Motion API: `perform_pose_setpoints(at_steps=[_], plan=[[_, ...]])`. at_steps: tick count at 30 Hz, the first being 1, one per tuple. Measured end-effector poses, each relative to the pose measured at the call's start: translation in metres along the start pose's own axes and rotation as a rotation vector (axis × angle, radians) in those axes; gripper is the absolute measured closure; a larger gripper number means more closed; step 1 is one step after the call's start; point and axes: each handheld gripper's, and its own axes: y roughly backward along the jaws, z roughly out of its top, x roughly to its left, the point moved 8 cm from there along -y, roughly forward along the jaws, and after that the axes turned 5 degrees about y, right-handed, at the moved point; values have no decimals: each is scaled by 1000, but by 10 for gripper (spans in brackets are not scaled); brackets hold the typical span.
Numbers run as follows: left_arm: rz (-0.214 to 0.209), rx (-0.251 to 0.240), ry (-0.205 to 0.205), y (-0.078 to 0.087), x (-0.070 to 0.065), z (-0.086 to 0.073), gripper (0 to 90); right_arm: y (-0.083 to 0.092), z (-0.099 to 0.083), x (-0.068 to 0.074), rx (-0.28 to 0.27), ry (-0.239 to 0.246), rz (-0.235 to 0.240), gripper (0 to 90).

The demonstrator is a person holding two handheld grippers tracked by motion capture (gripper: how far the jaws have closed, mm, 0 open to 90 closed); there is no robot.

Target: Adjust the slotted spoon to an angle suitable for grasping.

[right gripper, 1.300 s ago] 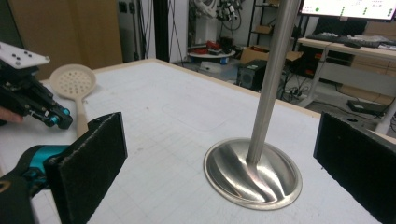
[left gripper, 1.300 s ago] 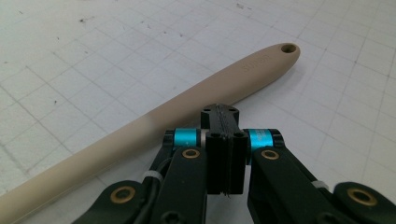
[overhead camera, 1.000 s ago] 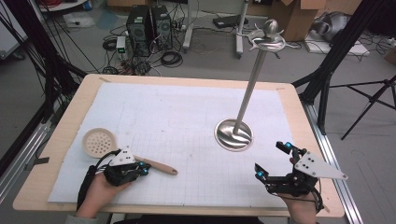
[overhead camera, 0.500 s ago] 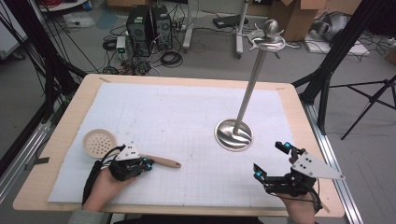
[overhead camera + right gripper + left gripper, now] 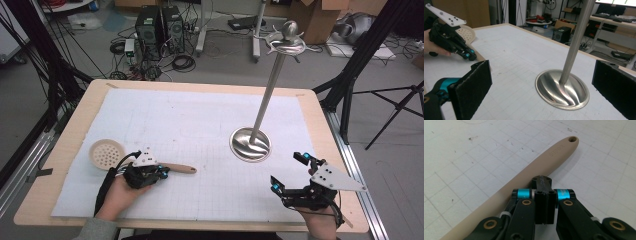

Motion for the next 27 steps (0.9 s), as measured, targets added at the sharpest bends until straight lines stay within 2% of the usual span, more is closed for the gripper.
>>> perform_pose_setpoints(at_steps=[3,7,15,20,27], plan=[[3,5,10,-3,2,3,895,0,0,0,5,-8,2,15],[3,-4,27,-5,4,4,895,2,4,2,-20,-19,13,15],[21,-1,28,-8,6,7,895,-1,1,1,-11,-12,13,15],[32,13,14,-10,8,10,895,-2,0,1,-8,-13,17,15],[41,10,25,-16,13,15,895,-1,1,2,-11,-12,20,15]])
